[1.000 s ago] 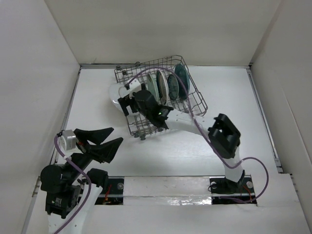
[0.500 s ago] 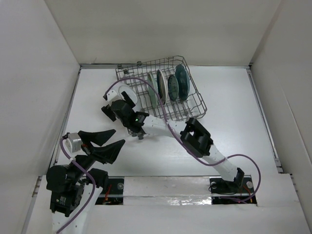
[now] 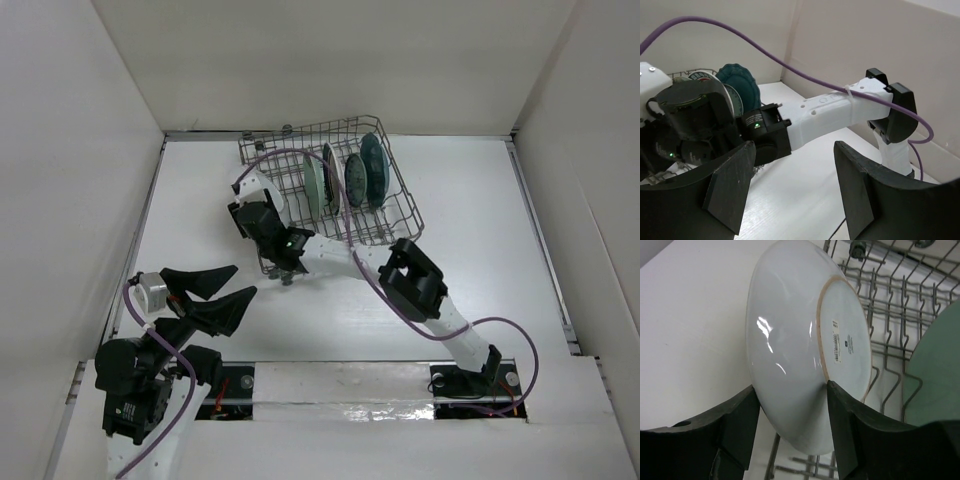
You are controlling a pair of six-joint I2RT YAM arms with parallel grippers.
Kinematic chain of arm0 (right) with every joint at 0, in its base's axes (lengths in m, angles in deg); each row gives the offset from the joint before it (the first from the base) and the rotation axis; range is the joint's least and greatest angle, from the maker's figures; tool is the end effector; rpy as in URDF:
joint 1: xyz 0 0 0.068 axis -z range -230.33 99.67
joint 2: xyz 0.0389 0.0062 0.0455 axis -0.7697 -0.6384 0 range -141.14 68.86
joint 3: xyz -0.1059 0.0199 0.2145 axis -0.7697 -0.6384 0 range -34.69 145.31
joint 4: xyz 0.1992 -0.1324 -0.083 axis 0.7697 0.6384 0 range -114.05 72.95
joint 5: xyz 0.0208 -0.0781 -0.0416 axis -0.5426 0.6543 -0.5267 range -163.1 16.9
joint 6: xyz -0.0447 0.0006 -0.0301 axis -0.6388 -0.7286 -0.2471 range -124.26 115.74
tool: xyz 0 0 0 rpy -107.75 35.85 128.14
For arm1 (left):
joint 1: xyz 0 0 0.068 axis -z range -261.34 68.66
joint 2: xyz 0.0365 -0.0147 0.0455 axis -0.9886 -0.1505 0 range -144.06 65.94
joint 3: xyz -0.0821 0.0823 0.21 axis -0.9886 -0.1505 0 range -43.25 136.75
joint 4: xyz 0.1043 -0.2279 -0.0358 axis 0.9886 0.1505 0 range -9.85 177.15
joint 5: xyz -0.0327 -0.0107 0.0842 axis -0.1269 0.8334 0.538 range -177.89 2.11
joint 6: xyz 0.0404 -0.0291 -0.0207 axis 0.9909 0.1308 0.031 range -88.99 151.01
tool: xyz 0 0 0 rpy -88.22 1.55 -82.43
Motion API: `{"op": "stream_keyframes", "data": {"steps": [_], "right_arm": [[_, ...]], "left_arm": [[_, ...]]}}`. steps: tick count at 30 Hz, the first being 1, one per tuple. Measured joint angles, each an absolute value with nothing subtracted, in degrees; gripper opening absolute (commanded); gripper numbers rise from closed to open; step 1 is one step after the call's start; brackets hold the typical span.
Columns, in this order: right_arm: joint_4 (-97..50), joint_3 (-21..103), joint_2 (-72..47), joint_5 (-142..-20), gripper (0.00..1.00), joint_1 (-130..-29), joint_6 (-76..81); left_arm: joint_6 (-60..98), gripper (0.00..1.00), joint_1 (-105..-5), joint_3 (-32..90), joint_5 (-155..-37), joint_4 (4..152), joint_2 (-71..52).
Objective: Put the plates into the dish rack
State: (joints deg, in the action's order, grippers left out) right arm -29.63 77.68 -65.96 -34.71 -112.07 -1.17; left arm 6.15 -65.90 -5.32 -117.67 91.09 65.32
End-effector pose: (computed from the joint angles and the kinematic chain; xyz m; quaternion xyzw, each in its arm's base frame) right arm 0.2660 0.4483 0.2123 -0.2007 0.7573 0.0787 0.6165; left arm 0.0296 -0.0265 0.3534 0.1758 0.5257 -0.4101 0.7242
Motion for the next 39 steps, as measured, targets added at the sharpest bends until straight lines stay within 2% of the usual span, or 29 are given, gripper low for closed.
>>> {"op": "stream_keyframes", "data": {"steps": [3, 11, 18, 21, 28, 39], "right_arm": [[-30.0, 72.6, -61.8, -36.3, 0.45, -111.4, 3.5], [-33.3, 59.0, -49.7, -38.2, 0.36, -106.4, 13.7], [-35.4, 52.0, -44.4, -43.2, 0.28, -102.7, 23.0], [-36.2, 50.4, -43.4, -44.7, 0.28, -101.7, 25.7], [-37.8, 49.0, -43.0, -46.2, 0.38, -101.7, 28.7], [-37.7, 50.2, -45.6, -46.8, 0.43, -103.8, 29.3]], "left_arm": [[6.2, 0.60, -65.9, -5.3, -117.7, 91.1, 65.3], [6.1, 0.60, -65.9, -5.3, -117.7, 91.1, 64.2], [6.1, 0.60, -65.9, -5.3, -117.7, 91.1, 63.0], [6.1, 0.60, -65.9, -5.3, -117.7, 91.1, 62.5], [6.1, 0.60, -65.9, -5.3, -117.7, 91.1, 62.1], [6.1, 0.60, -65.9, -5.3, -117.7, 91.2, 61.6]]}}
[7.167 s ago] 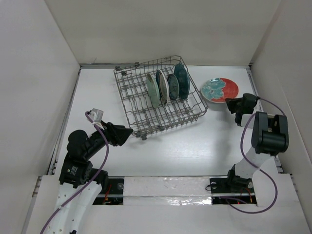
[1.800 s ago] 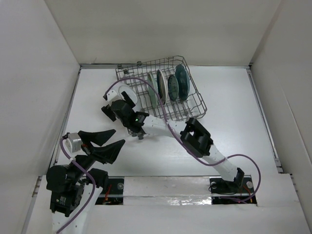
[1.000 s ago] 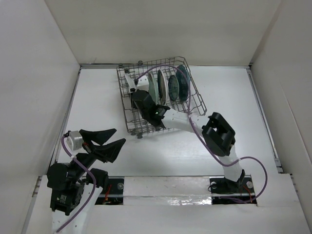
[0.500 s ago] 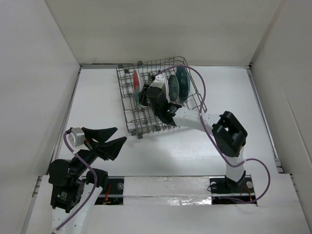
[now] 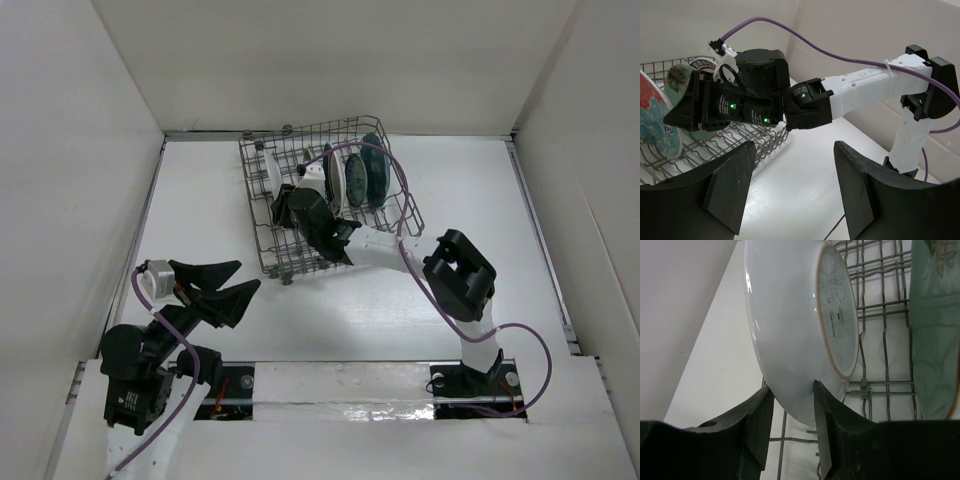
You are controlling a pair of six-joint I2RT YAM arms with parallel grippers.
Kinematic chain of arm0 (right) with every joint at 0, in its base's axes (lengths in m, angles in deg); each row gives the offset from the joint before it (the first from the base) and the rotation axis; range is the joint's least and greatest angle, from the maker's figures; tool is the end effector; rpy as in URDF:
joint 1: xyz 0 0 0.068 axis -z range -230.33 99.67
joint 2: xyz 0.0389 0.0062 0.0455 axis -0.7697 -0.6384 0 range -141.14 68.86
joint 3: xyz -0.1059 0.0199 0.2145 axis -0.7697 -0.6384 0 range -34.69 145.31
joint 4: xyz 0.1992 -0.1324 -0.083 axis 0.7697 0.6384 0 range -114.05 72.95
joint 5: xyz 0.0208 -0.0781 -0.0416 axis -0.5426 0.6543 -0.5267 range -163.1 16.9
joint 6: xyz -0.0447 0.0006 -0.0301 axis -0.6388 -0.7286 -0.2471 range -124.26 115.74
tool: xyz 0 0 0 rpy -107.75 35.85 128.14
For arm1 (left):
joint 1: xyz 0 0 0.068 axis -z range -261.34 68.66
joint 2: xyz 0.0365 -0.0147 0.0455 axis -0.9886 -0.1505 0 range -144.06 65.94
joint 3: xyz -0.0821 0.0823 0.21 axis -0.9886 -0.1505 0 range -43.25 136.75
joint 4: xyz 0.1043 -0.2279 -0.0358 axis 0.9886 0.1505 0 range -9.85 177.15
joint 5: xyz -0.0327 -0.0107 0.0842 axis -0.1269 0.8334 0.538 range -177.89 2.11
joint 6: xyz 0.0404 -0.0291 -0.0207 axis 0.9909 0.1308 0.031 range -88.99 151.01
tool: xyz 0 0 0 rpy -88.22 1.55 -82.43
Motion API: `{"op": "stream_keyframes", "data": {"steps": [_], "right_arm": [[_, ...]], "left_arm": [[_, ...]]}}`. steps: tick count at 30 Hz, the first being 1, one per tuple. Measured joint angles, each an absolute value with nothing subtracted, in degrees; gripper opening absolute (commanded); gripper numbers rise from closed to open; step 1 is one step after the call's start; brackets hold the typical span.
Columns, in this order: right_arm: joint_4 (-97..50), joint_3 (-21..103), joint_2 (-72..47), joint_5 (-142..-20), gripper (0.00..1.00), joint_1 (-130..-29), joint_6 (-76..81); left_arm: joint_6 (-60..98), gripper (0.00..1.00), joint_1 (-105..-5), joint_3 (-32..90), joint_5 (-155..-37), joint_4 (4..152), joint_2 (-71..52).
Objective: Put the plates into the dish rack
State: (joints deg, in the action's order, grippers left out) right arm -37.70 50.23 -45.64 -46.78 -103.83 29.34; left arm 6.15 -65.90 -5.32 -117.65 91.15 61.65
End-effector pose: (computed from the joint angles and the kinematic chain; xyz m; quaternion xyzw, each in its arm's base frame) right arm 0.2816 0.3542 0.2293 0.0008 0.7893 0.2724 0.5503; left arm 0.0444 -0.0306 0.3519 0.1690 0.5517 -0.4108 0.7059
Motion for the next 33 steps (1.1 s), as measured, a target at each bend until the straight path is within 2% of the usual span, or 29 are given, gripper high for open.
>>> {"op": "stream_keyframes", "data": {"steps": [9, 13, 17, 28, 31, 33], "right_arm": [[-36.3, 51.3, -47.3, -46.8, 0.51, -104.4, 29.5], [-35.9, 51.6, -48.2, -46.8, 0.63, -104.4, 29.9], [-35.1, 51.7, -48.2, -46.6, 0.71, -104.4, 29.8], [-34.9, 51.3, -46.7, -46.2, 0.84, -104.8, 28.4], [-35.0, 50.0, -44.0, -46.1, 0.88, -105.3, 27.5], [-35.1, 48.5, -41.1, -46.0, 0.90, -105.8, 26.6]], "left_arm": [[6.1, 0.61, -65.9, -5.3, -117.7, 91.2, 61.6], [6.1, 0.61, -65.9, -5.3, -117.7, 91.2, 61.6], [6.1, 0.61, -65.9, -5.3, -117.7, 91.2, 61.6], [6.1, 0.61, -65.9, -5.3, -117.7, 91.2, 61.6], [6.2, 0.63, -65.9, -5.3, -117.7, 91.2, 61.6], [6.2, 0.69, -65.9, -5.3, -117.7, 91.2, 61.6]]}}
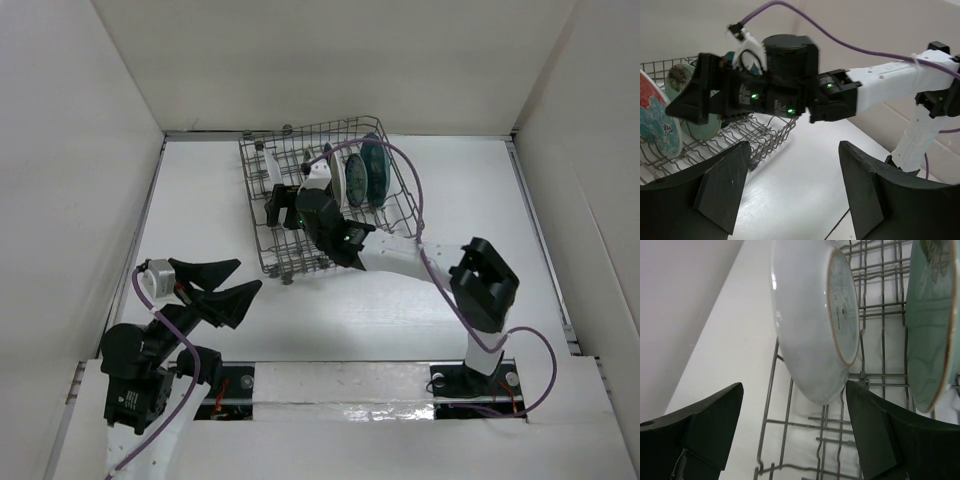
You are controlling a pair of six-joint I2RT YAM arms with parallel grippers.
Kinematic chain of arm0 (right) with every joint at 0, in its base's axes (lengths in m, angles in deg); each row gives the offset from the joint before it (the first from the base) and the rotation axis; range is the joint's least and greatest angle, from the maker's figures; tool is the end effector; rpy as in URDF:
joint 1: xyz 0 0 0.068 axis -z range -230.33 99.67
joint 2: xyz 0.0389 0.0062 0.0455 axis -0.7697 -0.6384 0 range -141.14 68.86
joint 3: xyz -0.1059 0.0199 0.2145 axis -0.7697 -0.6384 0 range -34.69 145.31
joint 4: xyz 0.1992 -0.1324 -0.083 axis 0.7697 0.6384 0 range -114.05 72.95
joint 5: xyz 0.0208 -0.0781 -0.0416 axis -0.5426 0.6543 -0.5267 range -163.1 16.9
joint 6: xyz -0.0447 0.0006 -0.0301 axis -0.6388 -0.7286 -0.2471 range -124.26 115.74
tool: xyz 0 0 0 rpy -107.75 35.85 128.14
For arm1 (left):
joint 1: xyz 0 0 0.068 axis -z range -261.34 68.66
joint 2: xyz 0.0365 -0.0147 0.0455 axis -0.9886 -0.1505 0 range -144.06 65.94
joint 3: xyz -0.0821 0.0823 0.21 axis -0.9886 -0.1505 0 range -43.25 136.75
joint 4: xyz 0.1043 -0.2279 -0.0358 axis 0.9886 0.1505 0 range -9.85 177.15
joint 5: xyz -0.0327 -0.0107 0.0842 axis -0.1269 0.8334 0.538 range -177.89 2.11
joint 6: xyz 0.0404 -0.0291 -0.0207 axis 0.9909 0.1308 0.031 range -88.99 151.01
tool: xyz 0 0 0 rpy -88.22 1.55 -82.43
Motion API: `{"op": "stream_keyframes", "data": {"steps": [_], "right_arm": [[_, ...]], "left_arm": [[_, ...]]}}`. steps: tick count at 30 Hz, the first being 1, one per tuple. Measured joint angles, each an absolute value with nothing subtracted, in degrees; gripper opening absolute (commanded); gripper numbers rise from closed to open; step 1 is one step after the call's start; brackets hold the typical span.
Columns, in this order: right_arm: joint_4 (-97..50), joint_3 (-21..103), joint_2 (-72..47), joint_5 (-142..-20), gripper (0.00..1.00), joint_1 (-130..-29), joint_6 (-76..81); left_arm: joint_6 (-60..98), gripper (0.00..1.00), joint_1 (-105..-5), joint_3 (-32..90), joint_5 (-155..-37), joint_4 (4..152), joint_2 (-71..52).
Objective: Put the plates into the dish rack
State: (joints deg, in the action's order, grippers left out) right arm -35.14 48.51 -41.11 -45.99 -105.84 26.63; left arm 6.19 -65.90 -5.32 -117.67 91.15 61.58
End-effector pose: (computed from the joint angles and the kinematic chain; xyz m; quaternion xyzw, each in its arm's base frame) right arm 0.2615 0.3520 0.2483 -0.0268 0.7871 0.2658 0.5559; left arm 0.0447 -0.0307 0.3518 0.1692 0.5521 -0.4106 0.7056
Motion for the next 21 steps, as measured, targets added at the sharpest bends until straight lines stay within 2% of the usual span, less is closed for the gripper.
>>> {"op": "stream_keyframes", "data": {"steps": [4, 10, 21], "right_arm": [[-36.7, 42.4, -31.6, -45.0, 0.90, -107.5, 24.0], [-40.1, 30.7, -15.6, -41.3, 0.89, -109.1, 21.5], [-39.5, 13.9, 3.6, -34.2, 0.88, -108.9, 18.8]], "left_arm": [[6.4, 0.74, -65.9, -5.3, -117.7, 91.2, 60.6], [6.7, 0.74, -65.9, -5.3, -117.7, 91.3, 59.6], [7.3, 0.75, -65.9, -5.4, -117.7, 91.1, 59.7]]}}
